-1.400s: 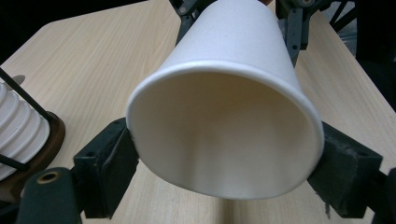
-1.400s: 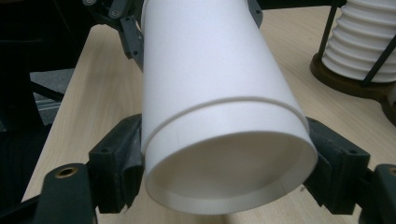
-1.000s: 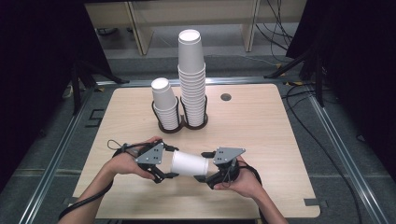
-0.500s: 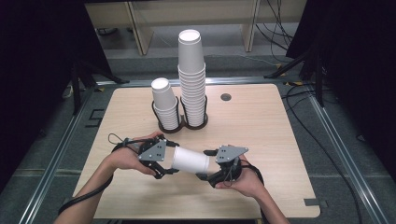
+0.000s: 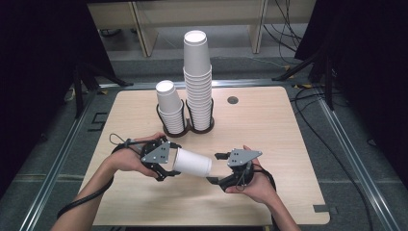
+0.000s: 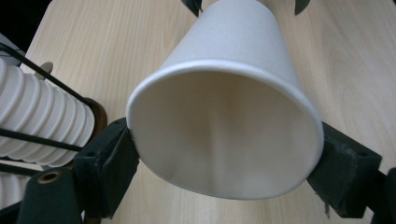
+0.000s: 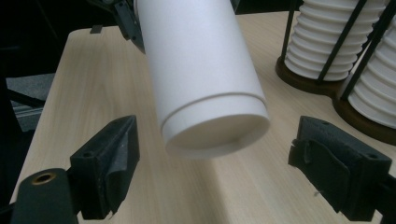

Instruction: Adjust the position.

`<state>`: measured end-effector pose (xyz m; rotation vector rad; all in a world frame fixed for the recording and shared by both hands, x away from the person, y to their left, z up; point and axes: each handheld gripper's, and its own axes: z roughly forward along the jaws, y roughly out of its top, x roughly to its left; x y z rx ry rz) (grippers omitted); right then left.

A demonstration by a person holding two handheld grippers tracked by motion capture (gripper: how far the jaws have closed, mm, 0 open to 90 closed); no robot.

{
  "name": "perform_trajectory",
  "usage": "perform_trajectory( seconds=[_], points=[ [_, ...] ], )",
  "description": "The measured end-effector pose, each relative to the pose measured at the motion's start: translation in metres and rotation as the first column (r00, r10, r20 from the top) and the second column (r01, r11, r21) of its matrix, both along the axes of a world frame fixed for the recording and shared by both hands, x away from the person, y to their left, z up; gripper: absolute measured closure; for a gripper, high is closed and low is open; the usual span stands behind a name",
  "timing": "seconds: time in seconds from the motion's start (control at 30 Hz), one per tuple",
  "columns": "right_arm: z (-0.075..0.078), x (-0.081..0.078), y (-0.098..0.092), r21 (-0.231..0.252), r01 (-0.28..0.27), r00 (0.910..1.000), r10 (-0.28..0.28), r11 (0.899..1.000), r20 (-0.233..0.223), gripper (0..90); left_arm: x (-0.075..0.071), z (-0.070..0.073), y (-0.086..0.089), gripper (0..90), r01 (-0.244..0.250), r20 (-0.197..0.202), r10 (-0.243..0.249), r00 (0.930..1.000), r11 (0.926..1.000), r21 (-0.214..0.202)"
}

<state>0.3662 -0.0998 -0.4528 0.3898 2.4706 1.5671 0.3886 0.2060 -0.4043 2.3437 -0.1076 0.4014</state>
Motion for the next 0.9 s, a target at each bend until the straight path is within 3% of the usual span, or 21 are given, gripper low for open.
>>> perform_trajectory(
  seconds=[0.1,0.13,0.3,0.33,0.37,0.4,0.47,0.53,0.57,0.67,0.7,0.77,0.8,0.83,0.87,0.9],
  points=[
    [0.0,0.0,-0.002,-0.002,0.013,0.9999,-0.013,1.0,0.0,15.3,0.001,0.003,0.0,16.9,0.002,0.012,-0.002,0.9999,0.9998,0.017],
    [0.002,0.0,-0.004,-0.026,0.024,0.9995,-0.024,0.999,0.019,15.3,0.002,0.007,0.0,16.9,0.0,0.025,-0.002,0.9997,0.998,0.063],
    [0.005,-0.001,-0.005,-0.055,0.044,0.9988,-0.043,0.997,0.025,16.4,0.005,0.014,-0.004,16.7,-0.006,0.036,0.002,0.9994,0.9939,0.11],
    [0.006,-0.002,-0.005,-0.063,0.062,0.9974,-0.06,0.996,0.041,23.5,0.005,0.018,-0.006,16.6,-0.009,0.048,0.003,0.9989,0.9893,0.145],
    [0.007,-0.001,-0.006,-0.062,0.06,0.9965,-0.057,0.996,0.061,24.0,0.005,0.018,-0.006,16.5,-0.009,0.048,0.003,0.9989,0.9893,0.145],
    [0.008,-0.001,-0.005,-0.059,0.058,0.9969,-0.054,0.997,0.057,23.5,0.005,0.022,-0.009,16.4,-0.01,0.07,-0.004,0.9976,0.9812,0.193],
    [0.009,-0.001,-0.004,-0.069,0.057,0.9975,-0.054,0.996,0.047,22.1,0.005,0.025,-0.012,16.4,-0.009,0.086,-0.011,0.9962,0.9728,0.231],
    [0.01,-0.001,-0.004,-0.077,0.056,0.9969,-0.052,0.995,0.059,21.5,0.005,0.025,-0.013,16.4,-0.016,0.093,-0.007,0.9956,0.9702,0.242],
    [0.01,-0.001,-0.003,-0.084,0.061,0.9969,-0.056,0.995,0.055,21.1,0.005,0.027,-0.016,16.4,-0.025,0.114,-0.007,0.9935,0.9606,0.277],
    [0.009,-0.002,-0.002,-0.088,0.062,0.9974,-0.058,0.994,0.042,21.1,0.005,0.03,-0.018,16.5,-0.023,0.126,-0.016,0.9919,0.9529,0.302],
    [0.01,0.0,-0.002,-0.095,0.057,0.9963,-0.051,0.994,0.069,21.1,0.005,0.031,-0.021,16.4,-0.021,0.135,-0.024,0.9906,0.9463,0.323],
    [0.009,-0.001,-0.001,-0.094,0.064,0.9971,-0.059,0.993,0.048,21.3,0.005,0.033,-0.023,16.5,-0.029,0.161,-0.031,0.9865,0.9336,0.357],
    [0.009,0.0,0.0,-0.097,0.067,0.9963,-0.062,0.993,0.06,21.4,0.005,0.033,-0.025,16.5,-0.029,0.169,-0.038,0.9848,0.9256,0.377],
    [0.009,0.0,0.0,-0.097,0.067,0.9963,-0.062,0.993,0.06,21.4,0.005,0.033,-0.025,16.5,-0.029,0.169,-0.038,0.9848,0.9256,0.377],
    [0.009,0.0,0.001,-0.1,0.067,0.9962,-0.061,0.993,0.062,21.5,0.005,0.034,-0.027,16.5,-0.027,0.184,-0.053,0.9814,0.9131,0.407],
    [0.009,0.001,0.001,-0.102,0.059,0.9959,-0.052,0.993,0.075,21.5,0.005,0.035,-0.028,16.5,-0.02,0.194,-0.068,0.9786,0.9075,0.42]
  ],
)
